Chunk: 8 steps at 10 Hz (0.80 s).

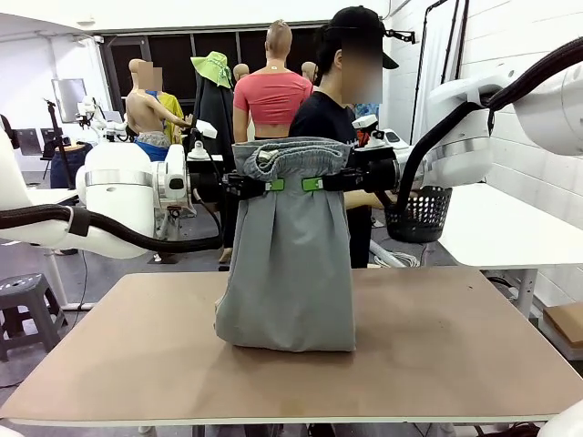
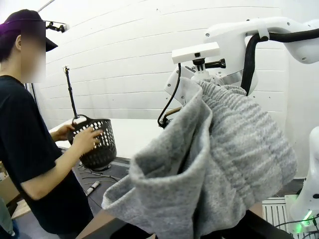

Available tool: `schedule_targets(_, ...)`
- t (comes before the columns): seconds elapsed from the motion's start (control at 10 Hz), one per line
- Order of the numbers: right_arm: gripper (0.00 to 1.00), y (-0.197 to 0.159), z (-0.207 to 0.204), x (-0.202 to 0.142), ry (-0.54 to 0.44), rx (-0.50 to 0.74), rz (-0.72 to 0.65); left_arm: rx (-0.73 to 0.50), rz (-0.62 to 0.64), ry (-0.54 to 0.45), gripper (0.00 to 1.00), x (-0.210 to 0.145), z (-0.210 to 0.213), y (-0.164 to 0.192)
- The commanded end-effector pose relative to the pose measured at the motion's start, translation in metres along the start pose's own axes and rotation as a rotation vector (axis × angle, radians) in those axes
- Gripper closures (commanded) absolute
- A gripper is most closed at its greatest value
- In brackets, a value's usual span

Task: Fold the training pants.
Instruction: Fold the Training pants in half.

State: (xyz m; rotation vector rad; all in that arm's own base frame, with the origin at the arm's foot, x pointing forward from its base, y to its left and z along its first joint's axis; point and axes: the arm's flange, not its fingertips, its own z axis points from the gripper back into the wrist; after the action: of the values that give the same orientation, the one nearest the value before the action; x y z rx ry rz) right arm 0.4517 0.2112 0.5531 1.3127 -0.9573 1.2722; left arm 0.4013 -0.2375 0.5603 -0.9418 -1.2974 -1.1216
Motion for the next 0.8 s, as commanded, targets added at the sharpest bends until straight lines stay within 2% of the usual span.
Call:
schedule_targets(0.0,1.00,-0.007,0.003,0.010,0.016,-0.033,0.005,0.013,-0.006,0.014,1.00,0.004,-0.002,0.008)
schedule_targets(0.4,1.00,-0.061,0.015,0.047,0.036,-0.023,-0.006,0.105,-0.004,0.077,1.00,0.032,-0.017,0.072)
schedule_targets(0.7,1.00,-0.092,0.019,0.077,0.060,-0.074,-0.017,0.143,-0.025,0.061,1.00,0.056,-0.014,0.123)
